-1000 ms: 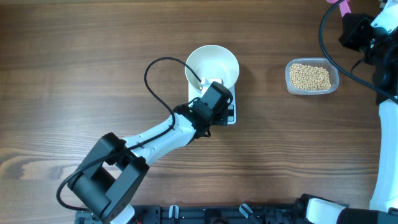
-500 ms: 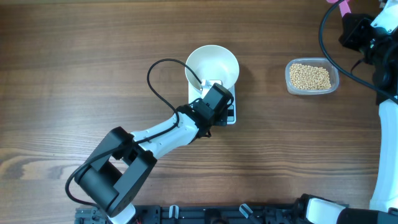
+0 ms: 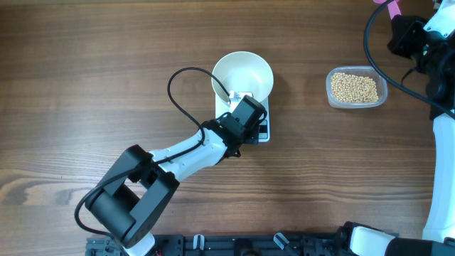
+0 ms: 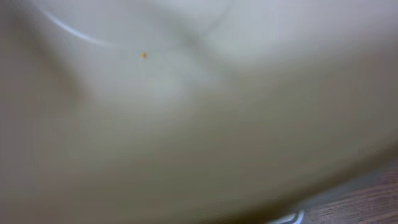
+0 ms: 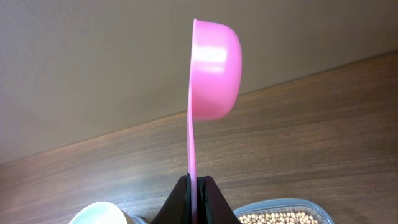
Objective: Scoop item into bowl and weigh 150g on scale
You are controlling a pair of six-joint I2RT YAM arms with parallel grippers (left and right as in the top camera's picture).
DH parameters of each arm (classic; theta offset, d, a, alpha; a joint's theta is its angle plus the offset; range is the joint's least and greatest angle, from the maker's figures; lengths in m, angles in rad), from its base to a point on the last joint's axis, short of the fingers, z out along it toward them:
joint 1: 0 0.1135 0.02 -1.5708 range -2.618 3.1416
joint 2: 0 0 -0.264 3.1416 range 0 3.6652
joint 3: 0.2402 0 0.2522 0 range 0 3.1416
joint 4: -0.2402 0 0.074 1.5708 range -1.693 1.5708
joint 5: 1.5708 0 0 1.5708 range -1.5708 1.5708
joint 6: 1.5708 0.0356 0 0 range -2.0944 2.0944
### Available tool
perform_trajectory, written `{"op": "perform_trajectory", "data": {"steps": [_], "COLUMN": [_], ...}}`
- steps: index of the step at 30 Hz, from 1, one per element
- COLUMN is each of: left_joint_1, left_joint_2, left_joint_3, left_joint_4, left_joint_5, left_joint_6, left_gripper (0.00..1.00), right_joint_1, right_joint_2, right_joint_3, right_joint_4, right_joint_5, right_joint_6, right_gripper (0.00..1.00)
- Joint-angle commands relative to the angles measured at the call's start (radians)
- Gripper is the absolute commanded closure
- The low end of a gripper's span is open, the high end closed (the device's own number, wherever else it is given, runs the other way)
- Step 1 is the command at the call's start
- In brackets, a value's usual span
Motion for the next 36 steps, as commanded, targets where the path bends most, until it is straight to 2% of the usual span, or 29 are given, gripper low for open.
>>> {"op": "perform_trajectory", "data": {"steps": [1,36], "left_joint_1": [-0.005,-0.005], "left_joint_2": [0.006,0.047], "left_joint_3": [-0.006,-0.006], "left_joint_4": [-0.001,-0.009], "left_joint_5": [0.018,-0.007], "left_joint_6": [0.008,0.008], "left_gripper": [0.96,0.96], "right_joint_1": [0.000,0.000], "right_joint_2": [0.001,0.002], "right_joint_3": [0.001,0.001], "right_joint_4": [0.001,0.001], "right_joint_5": [-0.016,-0.016], "right_joint_6": [-0.016,-0.016], "right_gripper": [0.96,0.96]}}
